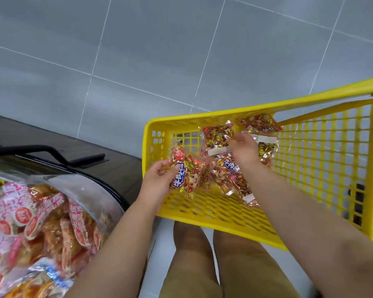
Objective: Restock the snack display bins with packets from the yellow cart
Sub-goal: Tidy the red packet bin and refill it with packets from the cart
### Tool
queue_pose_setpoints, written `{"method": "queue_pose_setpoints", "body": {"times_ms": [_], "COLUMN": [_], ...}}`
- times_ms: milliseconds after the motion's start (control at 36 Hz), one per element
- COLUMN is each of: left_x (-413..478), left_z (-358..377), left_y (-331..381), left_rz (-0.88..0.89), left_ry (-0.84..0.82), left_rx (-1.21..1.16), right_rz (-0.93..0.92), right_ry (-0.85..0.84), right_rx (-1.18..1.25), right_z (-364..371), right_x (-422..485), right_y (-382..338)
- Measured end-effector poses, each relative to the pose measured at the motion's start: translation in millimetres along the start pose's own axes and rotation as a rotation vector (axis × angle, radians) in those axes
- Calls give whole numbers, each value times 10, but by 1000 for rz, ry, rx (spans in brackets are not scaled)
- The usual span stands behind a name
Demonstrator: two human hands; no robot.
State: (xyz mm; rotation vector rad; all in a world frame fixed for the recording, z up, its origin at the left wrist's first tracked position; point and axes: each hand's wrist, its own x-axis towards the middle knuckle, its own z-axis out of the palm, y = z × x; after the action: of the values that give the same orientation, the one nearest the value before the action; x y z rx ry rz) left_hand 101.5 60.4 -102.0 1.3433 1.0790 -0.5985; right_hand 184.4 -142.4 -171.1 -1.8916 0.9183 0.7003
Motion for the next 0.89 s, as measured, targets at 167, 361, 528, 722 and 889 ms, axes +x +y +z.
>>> {"method": "queue_pose_setpoints", "body": {"times_ms": [167, 361, 528, 722, 889], "left_x": [103, 117, 87, 63, -9], "left_z": [-32, 9, 65, 94, 144], "left_y": [-38, -67, -90, -34, -2], "left_rz": [-7, -83, -82, -185, -163], "left_ry": [0, 46, 42, 41, -41], "left_rx": [177, 83, 27, -97, -195], "right_rz": [-156, -113, -5, 267, 67], "right_ry": [29, -13, -233, -500, -648], "right_rx": [-606, -769, -348, 440, 73], "right_z": [120, 258, 149, -310, -207], "right_x": [432, 469, 450, -4, -517], "right_y": [87, 99, 133, 136, 257]}}
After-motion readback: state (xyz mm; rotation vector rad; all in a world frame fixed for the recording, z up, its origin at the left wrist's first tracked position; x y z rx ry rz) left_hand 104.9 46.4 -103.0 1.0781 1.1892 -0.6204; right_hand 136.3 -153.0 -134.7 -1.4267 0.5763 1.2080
